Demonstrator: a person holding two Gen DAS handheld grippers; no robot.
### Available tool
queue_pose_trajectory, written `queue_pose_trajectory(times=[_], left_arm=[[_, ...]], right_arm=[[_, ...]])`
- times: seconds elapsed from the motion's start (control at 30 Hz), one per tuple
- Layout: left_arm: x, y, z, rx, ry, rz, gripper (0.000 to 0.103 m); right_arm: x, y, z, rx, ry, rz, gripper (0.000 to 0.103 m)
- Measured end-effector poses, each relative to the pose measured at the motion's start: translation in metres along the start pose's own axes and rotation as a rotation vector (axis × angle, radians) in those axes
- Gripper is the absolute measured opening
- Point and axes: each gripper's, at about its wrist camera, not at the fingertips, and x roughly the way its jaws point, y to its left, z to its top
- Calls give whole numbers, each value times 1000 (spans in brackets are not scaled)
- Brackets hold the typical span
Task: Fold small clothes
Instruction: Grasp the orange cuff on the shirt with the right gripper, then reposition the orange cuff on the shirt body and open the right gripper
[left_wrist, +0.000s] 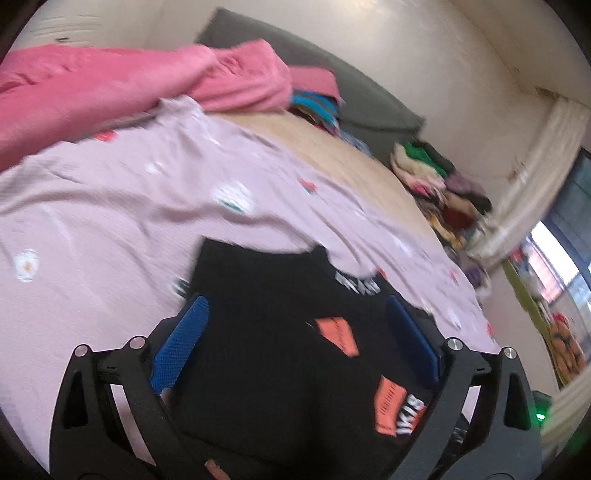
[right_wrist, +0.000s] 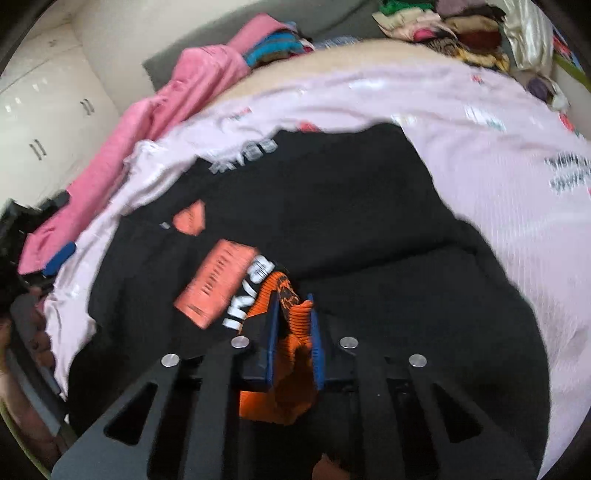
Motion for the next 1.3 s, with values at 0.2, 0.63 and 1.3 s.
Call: queue_pose_trajectory(times=[0.2, 0.63, 1.3], left_arm=[[-8, 24, 6, -92, -45, 41, 92], [5, 9, -3, 16, 15, 65, 92], [46, -33, -33, 243, 191, 24, 92]], right_arm=[[-39, 40, 49, -153, -152, 61, 12], [-46, 44, 104, -318, -287, -23, 12], [4, -11, 75, -176, -190, -170, 12]])
